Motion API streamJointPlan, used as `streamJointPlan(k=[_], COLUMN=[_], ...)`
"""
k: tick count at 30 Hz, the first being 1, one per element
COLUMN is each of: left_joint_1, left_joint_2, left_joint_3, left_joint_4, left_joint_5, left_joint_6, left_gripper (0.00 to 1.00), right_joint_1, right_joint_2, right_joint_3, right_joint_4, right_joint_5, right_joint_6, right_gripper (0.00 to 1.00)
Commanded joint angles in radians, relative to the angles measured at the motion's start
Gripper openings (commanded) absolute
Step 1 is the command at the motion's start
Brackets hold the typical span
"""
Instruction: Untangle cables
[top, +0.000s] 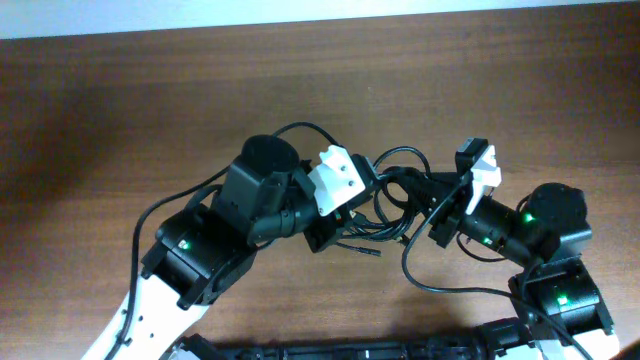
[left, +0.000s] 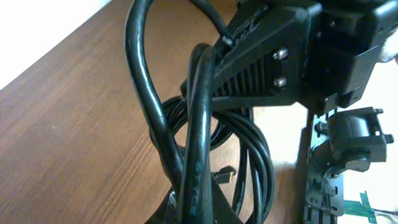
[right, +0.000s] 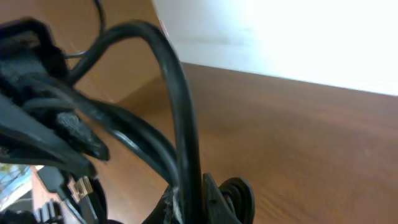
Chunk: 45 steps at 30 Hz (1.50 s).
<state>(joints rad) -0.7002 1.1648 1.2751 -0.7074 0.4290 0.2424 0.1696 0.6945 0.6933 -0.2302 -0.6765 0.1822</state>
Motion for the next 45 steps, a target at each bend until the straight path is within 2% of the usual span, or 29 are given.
streamJointPlan(k=[1,5,9,14,19,30,31,33,34,37,38,42,45], left_joint_1=[0.003,0.003,0.003,0.003,0.003,0.002,0.003,0.002,0.002,0.002,0.002,0.002,0.002], left_joint_2=[-0.015,-0.015,-0.015,-0.015,-0.015,-0.015,-0.015,-0.015,-0.015,-0.015,-0.015,-0.015,-0.014], left_joint_3=[0.019,0.019,0.019,0.019,0.019,0.019,0.019,0.019,0.019,0.019,0.019,0.019,0.019], left_joint_4=[-0.034,-0.074,-0.072,-0.072,-0.073,-0.072,-0.066,-0.058,-0.052,-0.028,-0.010,0.035,0.052], left_joint_5=[-0.107,-0.350,-0.513,-0.591,-0.818,-0.829,-0.739,-0.554,-0.509,-0.406,-0.327,-0.152,-0.083], left_joint_6=[-0.002,-0.003,-0.002,-0.002,-0.002,-0.010,-0.033,-0.032,-0.032,-0.032,-0.032,-0.032,-0.032], left_gripper=[0.00,0.00,0.00,0.00,0.00,0.00,0.00,0.00,0.00,0.00,0.00,0.00,0.00], right_joint_1=[-0.013,-0.013,-0.013,-0.013,-0.013,-0.013,-0.013,-0.013,-0.013,-0.013,-0.013,-0.013,-0.013], right_joint_2=[0.002,0.002,0.002,0.002,0.002,0.002,0.002,0.002,0.002,0.002,0.002,0.002,0.002], right_joint_3=[-0.001,-0.001,-0.001,-0.001,-0.001,-0.001,-0.001,-0.001,-0.001,-0.001,-0.001,-0.001,-0.001], right_joint_4=[-0.097,-0.126,-0.126,-0.126,-0.126,-0.126,-0.127,-0.130,-0.129,-0.129,-0.129,-0.122,-0.087], right_joint_5=[0.354,0.412,0.411,0.393,0.393,0.393,0.393,0.360,0.317,0.279,0.278,0.252,0.149], right_joint_6=[0.017,0.017,0.017,0.017,0.017,0.017,0.016,0.016,-0.008,-0.037,-0.037,-0.038,-0.081], right_gripper=[0.04,0.04,0.04,0.04,0.04,0.04,0.12,0.72,0.86,0.94,0.95,0.95,0.94])
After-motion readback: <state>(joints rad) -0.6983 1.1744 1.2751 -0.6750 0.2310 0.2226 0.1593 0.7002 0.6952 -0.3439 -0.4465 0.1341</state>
